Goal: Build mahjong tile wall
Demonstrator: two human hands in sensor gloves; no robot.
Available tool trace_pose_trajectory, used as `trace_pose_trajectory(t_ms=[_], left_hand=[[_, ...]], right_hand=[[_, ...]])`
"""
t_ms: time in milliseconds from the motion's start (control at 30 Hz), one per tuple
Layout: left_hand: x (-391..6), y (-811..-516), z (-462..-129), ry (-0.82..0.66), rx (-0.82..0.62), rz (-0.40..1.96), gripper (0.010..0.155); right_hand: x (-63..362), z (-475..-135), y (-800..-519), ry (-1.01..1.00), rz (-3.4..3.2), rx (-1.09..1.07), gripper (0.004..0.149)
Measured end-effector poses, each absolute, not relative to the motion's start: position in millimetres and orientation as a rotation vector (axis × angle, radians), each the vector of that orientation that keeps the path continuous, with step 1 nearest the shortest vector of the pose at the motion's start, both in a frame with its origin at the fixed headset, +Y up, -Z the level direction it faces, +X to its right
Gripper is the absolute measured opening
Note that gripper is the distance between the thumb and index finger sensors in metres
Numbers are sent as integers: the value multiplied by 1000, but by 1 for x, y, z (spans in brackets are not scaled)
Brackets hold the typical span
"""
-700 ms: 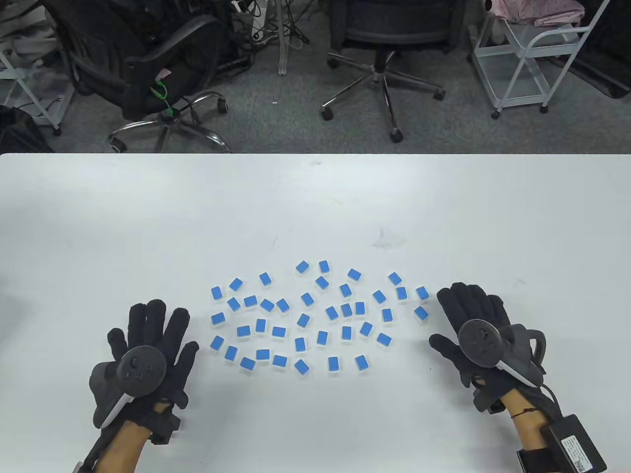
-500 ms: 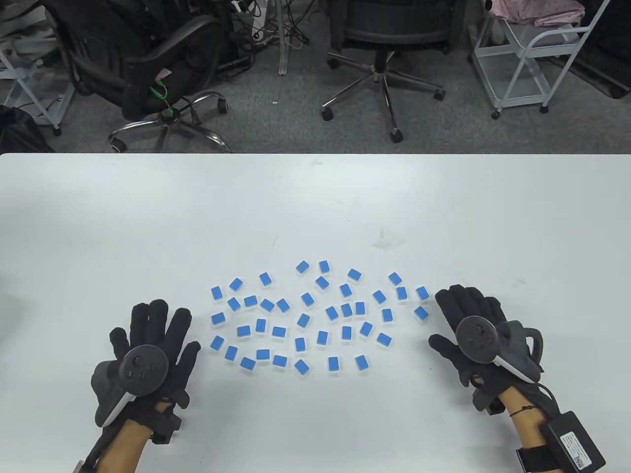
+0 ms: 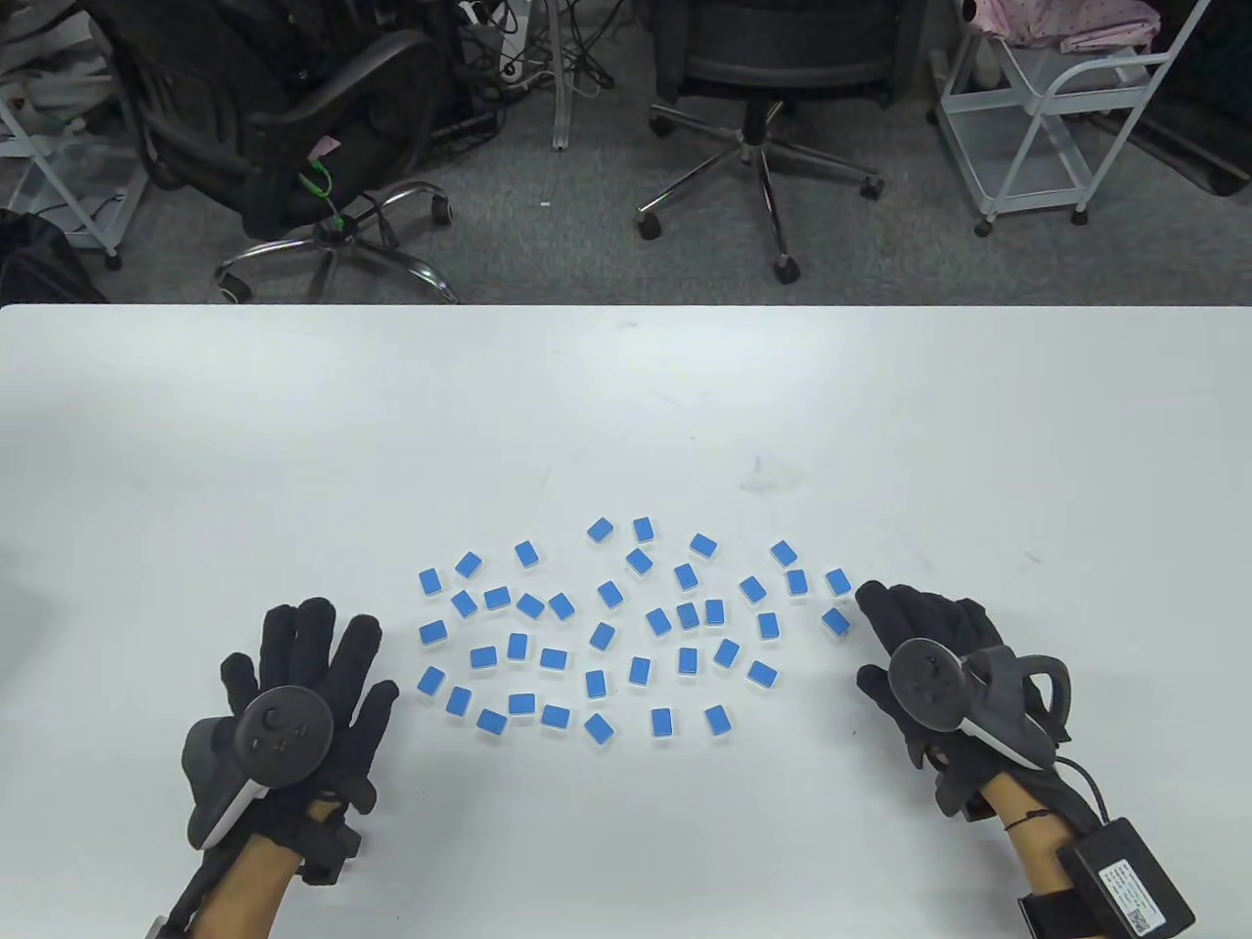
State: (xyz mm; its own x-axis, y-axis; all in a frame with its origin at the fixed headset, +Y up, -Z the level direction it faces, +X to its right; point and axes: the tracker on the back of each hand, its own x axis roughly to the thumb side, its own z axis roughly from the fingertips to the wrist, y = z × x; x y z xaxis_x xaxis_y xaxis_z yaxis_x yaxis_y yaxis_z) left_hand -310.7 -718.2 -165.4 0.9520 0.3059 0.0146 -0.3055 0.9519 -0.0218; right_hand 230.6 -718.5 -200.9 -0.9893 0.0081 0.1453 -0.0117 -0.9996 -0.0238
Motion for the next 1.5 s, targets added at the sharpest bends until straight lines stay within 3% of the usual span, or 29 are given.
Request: trace_pose_trajectory(t_ms=[300, 500, 700, 967, 1300, 1500], left_hand=[[-310, -720, -164, -17, -43, 325, 67], [-310, -720, -166, -37, -64, 350, 67], [-308, -719, -167, -51, -59, 359, 67], [-307, -721, -166, -67, -79, 366, 67], [-305, -723, -170, -82, -96, 380, 67], [-305, -722, -169, -89, -98, 391, 67]], right_hand=[[214, -204, -740, 66, 3229, 234, 68], [214, -214, -762, 257, 3234, 135, 74], [206, -238, -760, 232, 3270, 152, 72], [184, -260, -759, 328, 3378, 209, 57], [184, -260, -760, 243, 3393, 290, 54], [202, -236, -755, 374, 3158, 378, 57]])
